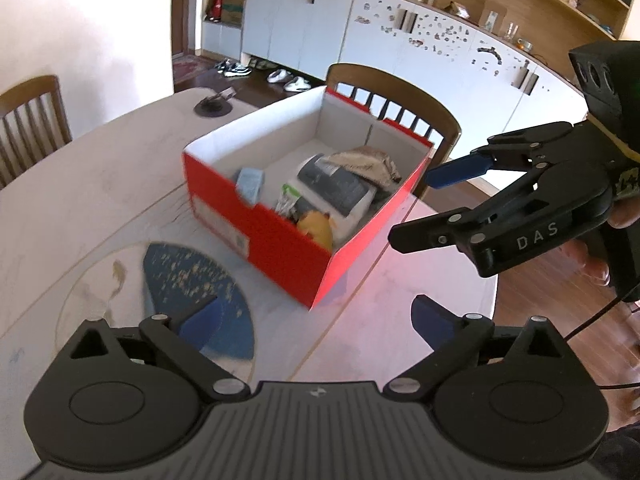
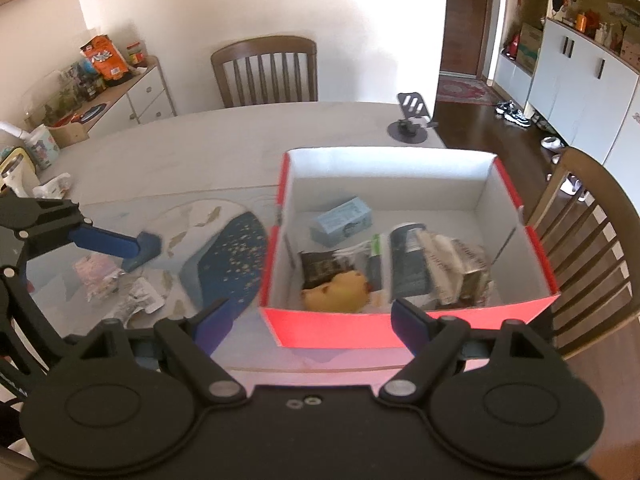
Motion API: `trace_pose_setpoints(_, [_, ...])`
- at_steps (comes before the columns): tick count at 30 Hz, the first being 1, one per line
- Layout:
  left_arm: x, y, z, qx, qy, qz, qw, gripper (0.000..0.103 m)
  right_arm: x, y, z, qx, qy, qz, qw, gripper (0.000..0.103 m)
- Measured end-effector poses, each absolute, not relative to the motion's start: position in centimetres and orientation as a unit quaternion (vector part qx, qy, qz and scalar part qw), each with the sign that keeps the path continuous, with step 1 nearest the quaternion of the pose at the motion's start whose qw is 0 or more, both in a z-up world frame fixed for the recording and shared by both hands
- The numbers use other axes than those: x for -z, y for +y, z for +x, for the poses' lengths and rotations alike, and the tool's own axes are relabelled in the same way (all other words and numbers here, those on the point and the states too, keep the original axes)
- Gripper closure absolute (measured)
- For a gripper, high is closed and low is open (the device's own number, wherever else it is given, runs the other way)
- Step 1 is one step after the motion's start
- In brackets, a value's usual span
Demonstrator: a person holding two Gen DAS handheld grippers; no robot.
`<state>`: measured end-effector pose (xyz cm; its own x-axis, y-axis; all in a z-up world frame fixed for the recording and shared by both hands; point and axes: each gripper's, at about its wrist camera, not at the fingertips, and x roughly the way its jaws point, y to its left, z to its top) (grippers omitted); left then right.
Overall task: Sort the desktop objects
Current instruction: 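Withdraw both tools from red box back toward the table pile, then close left gripper on pink bread bag while right gripper closes on white printed pouch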
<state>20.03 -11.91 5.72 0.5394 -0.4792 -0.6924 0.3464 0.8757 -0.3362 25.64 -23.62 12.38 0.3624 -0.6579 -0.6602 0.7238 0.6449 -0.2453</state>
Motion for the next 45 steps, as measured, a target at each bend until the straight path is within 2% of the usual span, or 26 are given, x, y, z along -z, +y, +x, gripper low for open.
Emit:
trace_pose_setpoints(21, [-2.5, -0.3, 14.3, 0.138, 0.409, -0.081, 0.898, 0.002, -7.7, -18.6, 33.8, 0.38, 0.394, 0.054, 0.835, 0.017])
trace_pose_setpoints(35, [1.4, 6.4, 14.8, 0.077, 0.432, -0.086, 0.894, 0.002, -4.3, -17.0, 38.8, 0.358, 0.411, 0.072, 0.835, 0.017])
trace_pose_setpoints(45, [4.9, 7.2, 16.0, 0.087, 0.456, -0.066, 0.883, 0.002, -1.0, -16.4, 41.6, 0.358, 0.431, 0.083, 0.824, 0.017])
